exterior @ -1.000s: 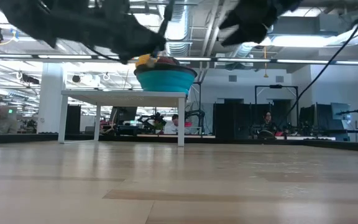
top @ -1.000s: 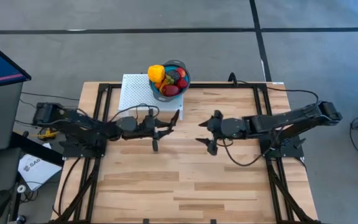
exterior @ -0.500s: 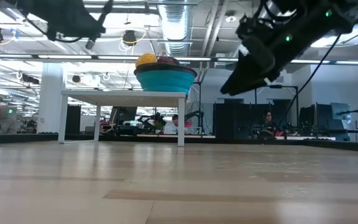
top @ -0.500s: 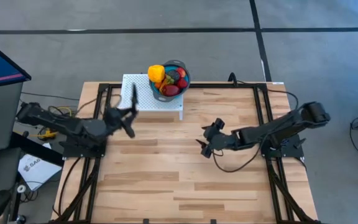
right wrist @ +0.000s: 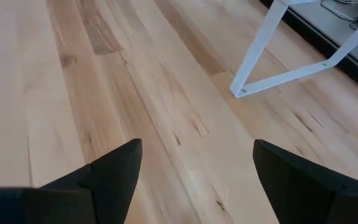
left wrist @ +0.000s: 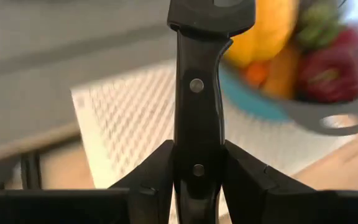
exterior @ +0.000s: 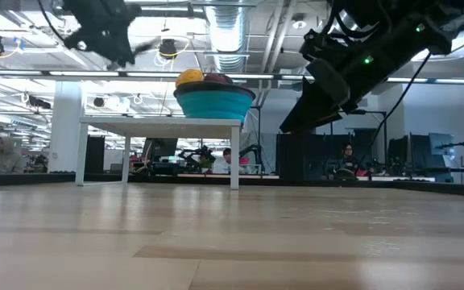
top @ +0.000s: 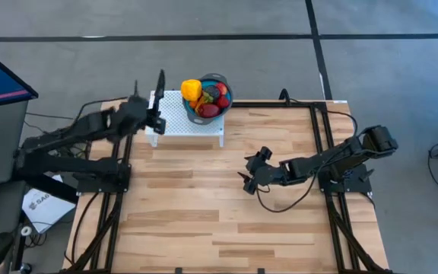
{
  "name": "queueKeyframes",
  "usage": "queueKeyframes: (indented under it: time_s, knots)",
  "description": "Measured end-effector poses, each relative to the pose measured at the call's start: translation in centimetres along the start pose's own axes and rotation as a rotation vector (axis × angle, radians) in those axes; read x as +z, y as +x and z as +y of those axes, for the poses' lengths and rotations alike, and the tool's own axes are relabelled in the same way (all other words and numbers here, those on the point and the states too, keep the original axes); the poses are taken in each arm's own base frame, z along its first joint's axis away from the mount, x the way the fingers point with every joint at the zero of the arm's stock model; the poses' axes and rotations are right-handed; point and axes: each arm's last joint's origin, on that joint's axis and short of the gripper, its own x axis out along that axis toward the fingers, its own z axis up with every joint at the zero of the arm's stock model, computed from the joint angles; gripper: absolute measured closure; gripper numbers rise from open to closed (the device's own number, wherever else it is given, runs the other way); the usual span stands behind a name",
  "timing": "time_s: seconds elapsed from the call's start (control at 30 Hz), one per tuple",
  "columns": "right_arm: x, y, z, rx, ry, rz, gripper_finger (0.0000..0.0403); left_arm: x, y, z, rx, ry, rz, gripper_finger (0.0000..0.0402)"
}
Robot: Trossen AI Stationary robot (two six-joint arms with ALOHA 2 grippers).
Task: Pick & Place Fruit
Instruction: Put the black knife on the shelf
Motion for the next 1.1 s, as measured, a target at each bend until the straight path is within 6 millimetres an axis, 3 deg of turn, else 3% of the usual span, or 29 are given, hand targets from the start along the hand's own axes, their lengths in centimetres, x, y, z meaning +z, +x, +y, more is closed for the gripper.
queueKeyframes:
  time_s: [0.27,0.63,1.1]
  knots:
    - [-0.1,-0.3,0.4,0.015,-0.012,-0.002,0.0101,2.1,5.7,1.1,0.057,-0.069,0.459,0.0300]
    - [-0.3,-0.6,0.9,0.021,-0.021,-0.010,0.0101,1.4,11.2,2.2,0.110,-0.142,0.666,0.0283]
    - [-0.1,-0.7,1.1,0.031,-0.009,-0.031,0.0101,1.3,12.4,1.9,0.104,-0.129,0.663,0.0276]
